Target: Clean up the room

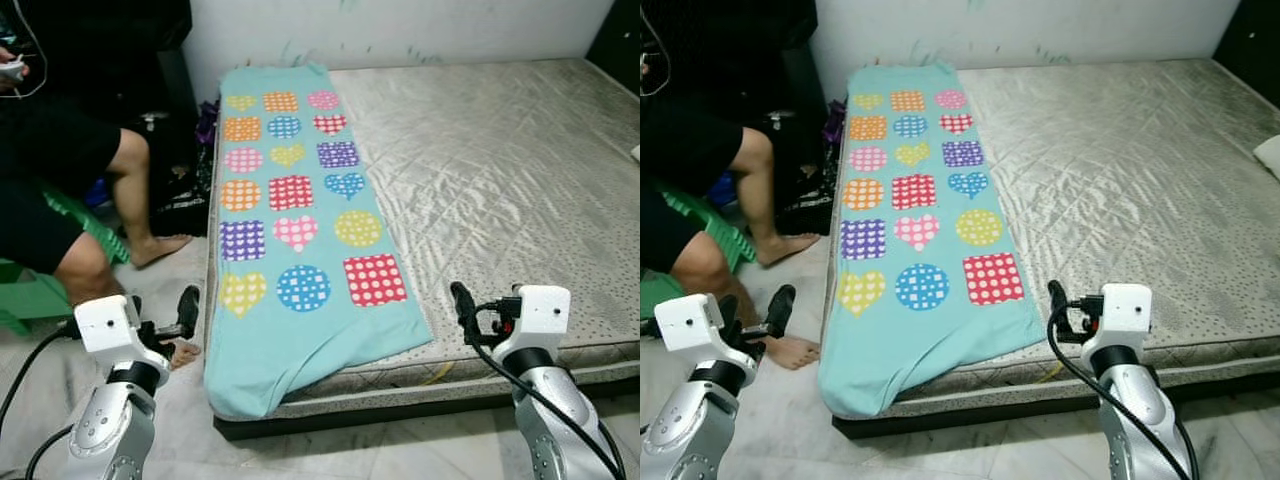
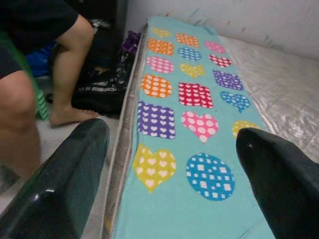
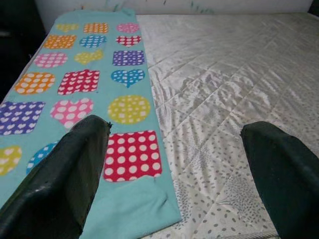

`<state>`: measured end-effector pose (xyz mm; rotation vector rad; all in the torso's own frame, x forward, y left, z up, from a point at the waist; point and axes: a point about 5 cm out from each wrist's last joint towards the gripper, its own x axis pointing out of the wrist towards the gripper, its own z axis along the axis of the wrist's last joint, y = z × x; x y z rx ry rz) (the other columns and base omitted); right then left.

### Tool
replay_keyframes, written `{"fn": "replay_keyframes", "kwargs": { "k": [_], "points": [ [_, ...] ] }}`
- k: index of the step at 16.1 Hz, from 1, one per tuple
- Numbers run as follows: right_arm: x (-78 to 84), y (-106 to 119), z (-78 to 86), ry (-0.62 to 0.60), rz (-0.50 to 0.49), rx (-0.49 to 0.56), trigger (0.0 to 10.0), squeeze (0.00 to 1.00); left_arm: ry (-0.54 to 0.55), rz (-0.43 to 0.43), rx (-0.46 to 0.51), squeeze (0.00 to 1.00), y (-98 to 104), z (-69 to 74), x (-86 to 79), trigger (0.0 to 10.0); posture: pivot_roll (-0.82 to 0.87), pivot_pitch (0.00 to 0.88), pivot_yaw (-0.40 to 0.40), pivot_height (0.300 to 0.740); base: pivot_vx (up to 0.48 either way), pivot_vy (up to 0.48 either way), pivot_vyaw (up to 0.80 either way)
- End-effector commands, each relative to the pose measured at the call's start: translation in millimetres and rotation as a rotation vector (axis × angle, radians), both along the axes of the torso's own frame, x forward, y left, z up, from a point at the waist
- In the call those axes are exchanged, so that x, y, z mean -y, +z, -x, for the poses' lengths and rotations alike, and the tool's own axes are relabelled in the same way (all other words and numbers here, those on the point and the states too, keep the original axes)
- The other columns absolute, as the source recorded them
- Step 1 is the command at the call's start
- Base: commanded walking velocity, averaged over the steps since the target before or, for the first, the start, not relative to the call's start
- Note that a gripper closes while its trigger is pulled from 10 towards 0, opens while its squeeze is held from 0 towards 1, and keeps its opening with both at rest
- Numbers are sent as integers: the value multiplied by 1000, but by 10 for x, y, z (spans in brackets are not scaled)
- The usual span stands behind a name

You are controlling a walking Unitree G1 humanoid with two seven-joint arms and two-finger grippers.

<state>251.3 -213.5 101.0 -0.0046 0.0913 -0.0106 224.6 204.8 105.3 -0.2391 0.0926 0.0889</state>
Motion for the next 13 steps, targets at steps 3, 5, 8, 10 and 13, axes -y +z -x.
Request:
{"fn": "replay_keyframes", "kwargs": {
  "k": [3,5,8,10,13],
  "points": [
    [-26,48,15,27,12,16,10000,0,7,-16,0,0,25,17,-32,10000,-69,129,20,740,0,0,0],
    [-35,44,15,33,12,15,10000,0,8,-15,1,0,29,13,-30,10000,-69,130,19,740,0,0,0],
    [-43,40,12,39,11,13,10000,0,9,-14,0,0,30,14,-29,10000,-68,130,19,736,0,0,0],
    [-52,32,13,43,10,12,10000,0,12,-16,-1,0,32,17,-30,10000,-67,131,20,736,0,0,0],
    [-70,24,25,47,7,9,10000,0,12,-16,-2,0,31,23,-34,10000,-67,134,22,696,0,0,0]
  ]
}}
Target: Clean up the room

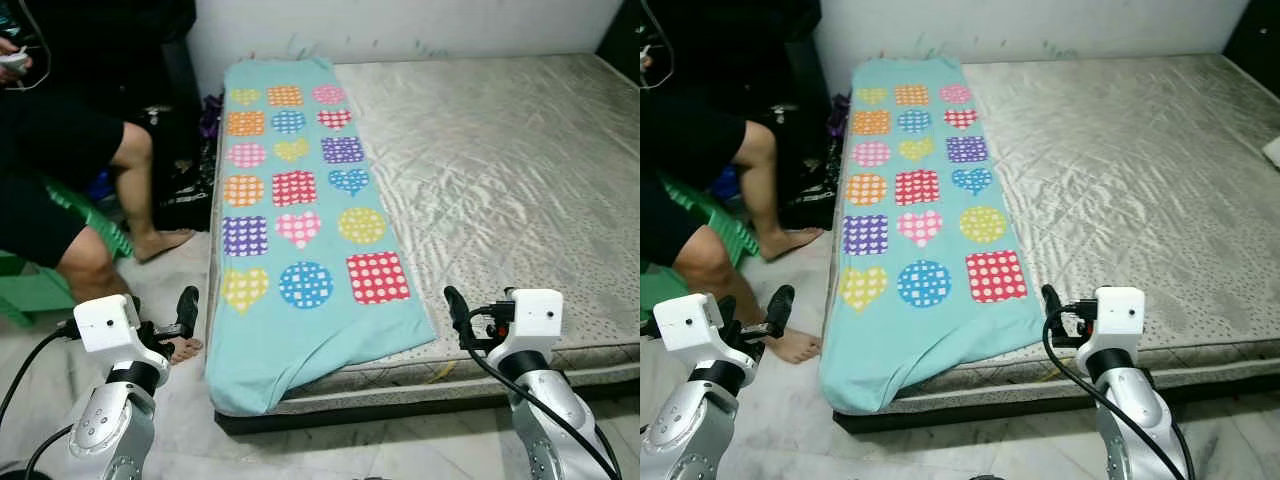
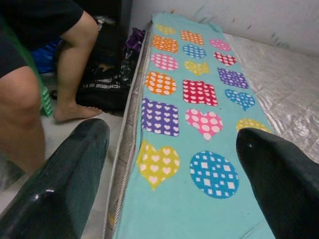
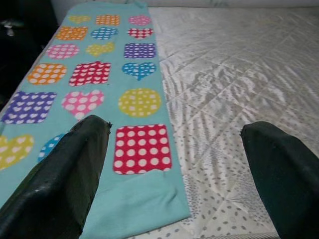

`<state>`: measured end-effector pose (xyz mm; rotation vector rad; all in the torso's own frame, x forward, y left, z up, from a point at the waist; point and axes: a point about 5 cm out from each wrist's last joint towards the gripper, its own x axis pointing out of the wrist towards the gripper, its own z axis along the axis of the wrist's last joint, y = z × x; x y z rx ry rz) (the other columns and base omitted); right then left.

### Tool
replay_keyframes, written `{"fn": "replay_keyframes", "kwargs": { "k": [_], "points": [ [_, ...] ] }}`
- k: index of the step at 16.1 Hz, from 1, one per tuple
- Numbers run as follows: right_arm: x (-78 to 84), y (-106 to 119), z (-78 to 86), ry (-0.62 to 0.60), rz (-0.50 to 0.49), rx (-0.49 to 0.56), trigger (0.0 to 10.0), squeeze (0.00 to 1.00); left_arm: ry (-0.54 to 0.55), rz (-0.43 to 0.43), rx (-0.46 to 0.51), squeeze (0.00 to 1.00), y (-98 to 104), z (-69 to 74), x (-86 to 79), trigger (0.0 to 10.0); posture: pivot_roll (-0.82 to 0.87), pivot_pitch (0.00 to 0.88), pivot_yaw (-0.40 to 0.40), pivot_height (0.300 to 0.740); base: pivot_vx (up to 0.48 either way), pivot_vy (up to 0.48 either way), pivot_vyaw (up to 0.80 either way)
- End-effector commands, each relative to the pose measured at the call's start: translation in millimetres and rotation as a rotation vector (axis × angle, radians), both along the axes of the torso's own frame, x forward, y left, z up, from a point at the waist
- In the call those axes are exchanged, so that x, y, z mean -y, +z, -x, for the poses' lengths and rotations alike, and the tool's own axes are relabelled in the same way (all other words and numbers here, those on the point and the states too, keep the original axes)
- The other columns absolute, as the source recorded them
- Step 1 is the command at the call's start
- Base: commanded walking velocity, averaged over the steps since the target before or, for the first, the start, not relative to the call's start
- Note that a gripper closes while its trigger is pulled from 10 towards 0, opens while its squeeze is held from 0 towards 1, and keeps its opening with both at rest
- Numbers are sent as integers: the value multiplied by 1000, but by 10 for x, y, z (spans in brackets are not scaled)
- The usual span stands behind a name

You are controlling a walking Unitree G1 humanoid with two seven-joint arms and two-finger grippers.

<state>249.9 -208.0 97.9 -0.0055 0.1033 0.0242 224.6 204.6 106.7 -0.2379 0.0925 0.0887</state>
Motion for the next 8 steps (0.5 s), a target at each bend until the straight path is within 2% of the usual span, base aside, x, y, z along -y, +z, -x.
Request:
{"fn": "replay_keyframes", "kwargs": {
  "k": [1,8],
  "points": [
    [-17,54,13,14,7,21,10000,0,11,-15,-3,0,16,24,-34,10000,-67,134,22,686,0,0,0],
    [-26,55,16,21,8,18,10000,0,10,-11,-5,0,14,25,-21,10000,-66,138,20,606,0,0,0]
  ]
}}
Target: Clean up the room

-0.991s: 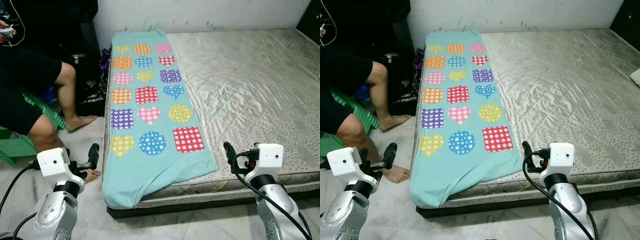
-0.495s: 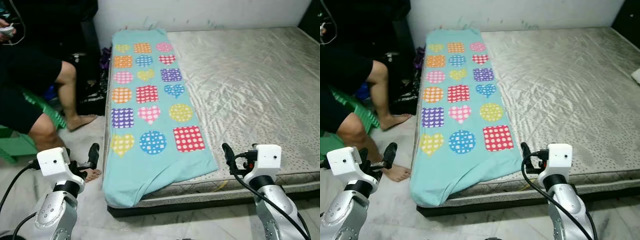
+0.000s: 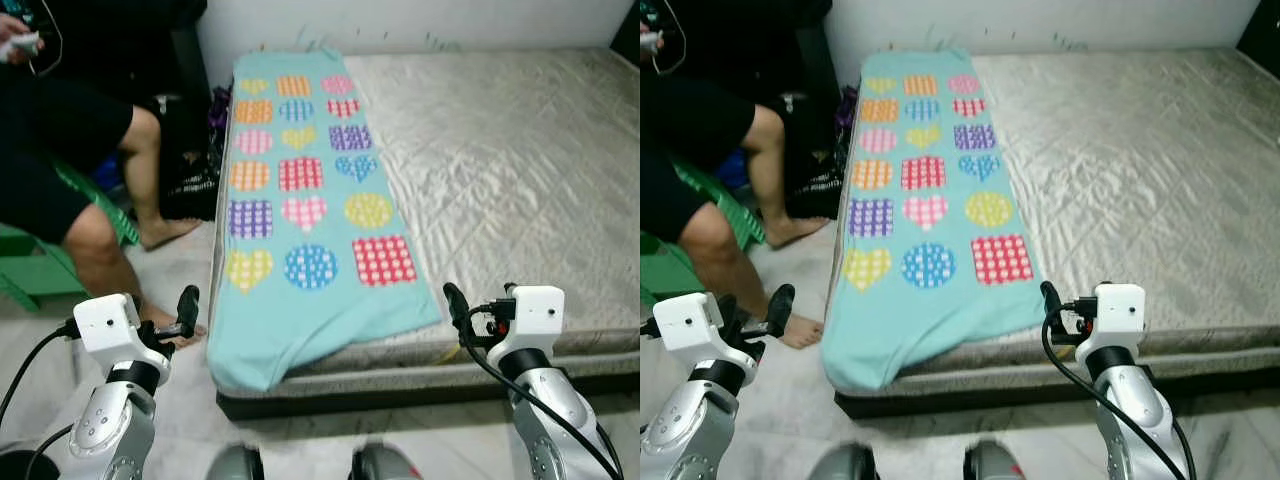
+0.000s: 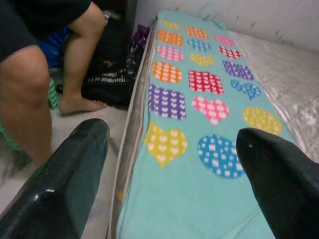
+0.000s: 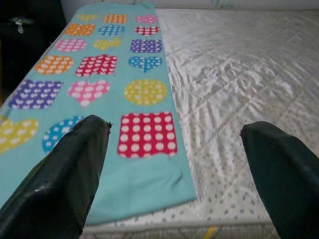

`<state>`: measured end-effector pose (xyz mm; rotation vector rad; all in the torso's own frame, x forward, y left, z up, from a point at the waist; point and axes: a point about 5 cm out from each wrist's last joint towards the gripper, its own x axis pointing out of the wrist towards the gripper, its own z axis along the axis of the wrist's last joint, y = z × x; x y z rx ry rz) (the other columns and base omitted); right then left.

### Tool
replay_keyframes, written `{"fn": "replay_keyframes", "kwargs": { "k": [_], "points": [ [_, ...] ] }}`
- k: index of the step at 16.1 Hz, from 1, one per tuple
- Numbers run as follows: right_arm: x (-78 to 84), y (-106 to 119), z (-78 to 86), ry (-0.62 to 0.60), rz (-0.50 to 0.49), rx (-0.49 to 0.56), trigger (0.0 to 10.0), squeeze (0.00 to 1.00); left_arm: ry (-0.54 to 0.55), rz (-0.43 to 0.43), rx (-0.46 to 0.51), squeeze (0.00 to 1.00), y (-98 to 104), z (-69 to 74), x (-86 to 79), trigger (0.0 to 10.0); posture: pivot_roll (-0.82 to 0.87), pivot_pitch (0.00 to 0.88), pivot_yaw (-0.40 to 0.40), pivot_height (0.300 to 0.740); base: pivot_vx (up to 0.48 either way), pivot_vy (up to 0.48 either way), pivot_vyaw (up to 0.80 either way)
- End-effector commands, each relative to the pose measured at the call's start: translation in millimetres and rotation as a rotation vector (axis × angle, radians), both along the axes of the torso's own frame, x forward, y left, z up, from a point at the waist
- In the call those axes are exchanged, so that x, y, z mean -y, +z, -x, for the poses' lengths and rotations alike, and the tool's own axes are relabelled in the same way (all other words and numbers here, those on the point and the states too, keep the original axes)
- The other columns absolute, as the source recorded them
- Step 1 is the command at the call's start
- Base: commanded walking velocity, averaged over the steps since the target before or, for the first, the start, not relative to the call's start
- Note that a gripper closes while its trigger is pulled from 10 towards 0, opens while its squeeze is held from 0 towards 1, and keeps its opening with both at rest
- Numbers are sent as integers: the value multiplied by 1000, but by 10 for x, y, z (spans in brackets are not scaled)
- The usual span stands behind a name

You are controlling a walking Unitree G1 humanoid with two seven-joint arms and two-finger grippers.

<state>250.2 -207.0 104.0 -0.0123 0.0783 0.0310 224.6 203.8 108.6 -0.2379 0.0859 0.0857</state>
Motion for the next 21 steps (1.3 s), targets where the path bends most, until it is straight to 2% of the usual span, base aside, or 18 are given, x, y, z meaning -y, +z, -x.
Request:
{"fn": "replay_keyframes", "kwargs": {
  "k": [1,3,6,10,14,18,21],
  "points": [
    [-20,-5,13,17,4,-7,10000,0,21,-17,-11,0,-4,23,-36,10000,-67,138,19,591,0,0,0],
    [-26,4,-2,26,8,-1,10000,0,58,-39,-11,0,0,23,-74,10000,-67,142,17,576,0,0,0],
    [-35,25,-42,50,20,6,10000,0,133,-50,-29,0,-15,48,-176,10000,-69,145,14,576,0,0,0],
    [-15,41,-76,54,27,11,10000,0,171,-50,-35,0,-14,57,-227,10000,-69,148,10,576,0,0,0],
    [-26,45,-88,59,23,17,10000,0,160,-39,-32,0,-6,55,-195,10000,-69,151,11,576,0,0,0],
    [-32,34,-84,56,24,14,10000,0,95,-9,10,0,44,28,-124,10000,-70,153,14,576,0,0,0],
    [-33,32,-87,56,21,14,10000,0,82,0,15,0,58,22,-94,10000,-69,154,15,576,250,0,0]
  ]
}}
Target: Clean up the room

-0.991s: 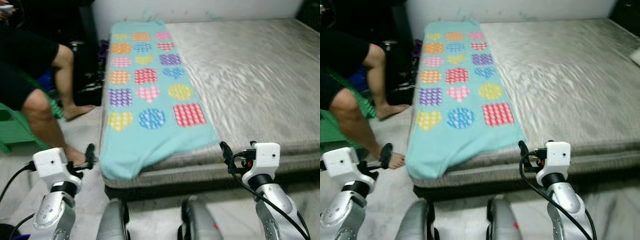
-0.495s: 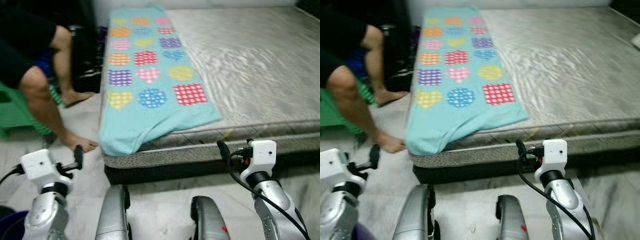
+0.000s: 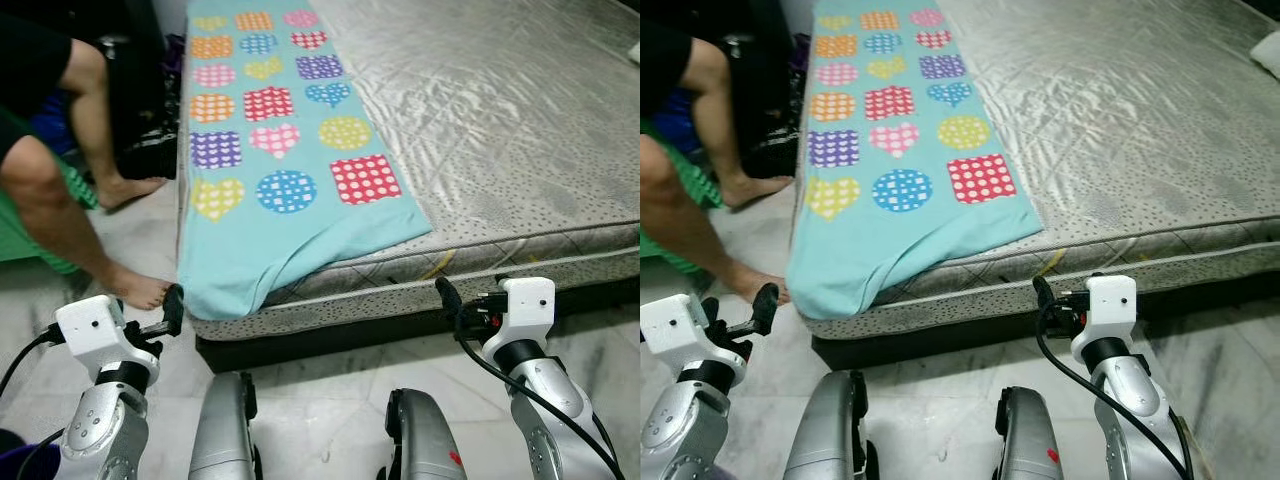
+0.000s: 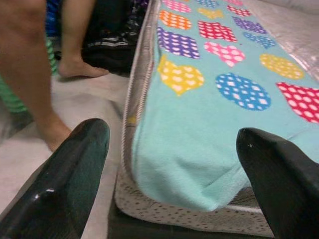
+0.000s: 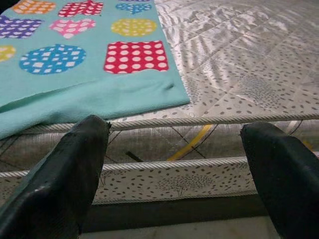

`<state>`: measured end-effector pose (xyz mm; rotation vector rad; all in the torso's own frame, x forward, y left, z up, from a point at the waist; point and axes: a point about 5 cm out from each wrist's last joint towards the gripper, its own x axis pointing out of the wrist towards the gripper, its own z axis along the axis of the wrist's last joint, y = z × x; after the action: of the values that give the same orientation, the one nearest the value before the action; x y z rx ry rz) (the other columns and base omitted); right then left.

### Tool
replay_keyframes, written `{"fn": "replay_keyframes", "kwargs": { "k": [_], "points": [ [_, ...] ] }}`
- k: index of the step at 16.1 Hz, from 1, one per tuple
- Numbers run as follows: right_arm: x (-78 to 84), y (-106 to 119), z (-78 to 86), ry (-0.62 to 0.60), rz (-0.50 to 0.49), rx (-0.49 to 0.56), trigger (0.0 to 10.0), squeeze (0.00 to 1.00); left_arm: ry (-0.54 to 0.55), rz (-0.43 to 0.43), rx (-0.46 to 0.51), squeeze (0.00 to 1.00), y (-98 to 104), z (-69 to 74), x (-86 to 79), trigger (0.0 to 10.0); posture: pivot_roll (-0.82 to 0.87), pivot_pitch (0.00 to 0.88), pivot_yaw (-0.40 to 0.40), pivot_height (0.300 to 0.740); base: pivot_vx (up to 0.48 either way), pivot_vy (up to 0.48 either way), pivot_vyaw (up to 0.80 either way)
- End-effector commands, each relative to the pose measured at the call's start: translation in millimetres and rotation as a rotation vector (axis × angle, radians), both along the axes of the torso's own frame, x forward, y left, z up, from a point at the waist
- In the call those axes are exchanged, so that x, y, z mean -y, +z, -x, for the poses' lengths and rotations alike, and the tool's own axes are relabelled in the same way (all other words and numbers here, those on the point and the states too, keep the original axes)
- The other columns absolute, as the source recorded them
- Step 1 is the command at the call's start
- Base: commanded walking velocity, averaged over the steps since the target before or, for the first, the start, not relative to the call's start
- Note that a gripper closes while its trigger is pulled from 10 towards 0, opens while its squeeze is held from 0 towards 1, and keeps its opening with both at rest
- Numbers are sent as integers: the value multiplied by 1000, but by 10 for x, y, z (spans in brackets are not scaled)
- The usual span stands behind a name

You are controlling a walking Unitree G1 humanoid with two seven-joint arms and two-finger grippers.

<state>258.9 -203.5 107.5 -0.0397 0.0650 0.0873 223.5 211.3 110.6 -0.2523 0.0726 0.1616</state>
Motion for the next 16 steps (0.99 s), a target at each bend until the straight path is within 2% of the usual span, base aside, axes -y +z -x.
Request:
{"fn": "replay_keyframes", "kwargs": {
  "k": [1,10,16],
  "points": [
    [2,-2,-1,-1,-4,0,10000,0,3,-9,10,0,35,12,-17,10000,-69,155,15,576,255,0,0],
    [-5,-2,-23,2,0,4,10000,0,-11,-2,10,0,20,-3,-4,10000,-67,149,13,576,256,0,0],
    [-9,-2,-41,7,0,9,10000,0,26,-2,-18,0,-13,-11,14,10000,-65,141,12,576,0,0,0]
  ]
}}
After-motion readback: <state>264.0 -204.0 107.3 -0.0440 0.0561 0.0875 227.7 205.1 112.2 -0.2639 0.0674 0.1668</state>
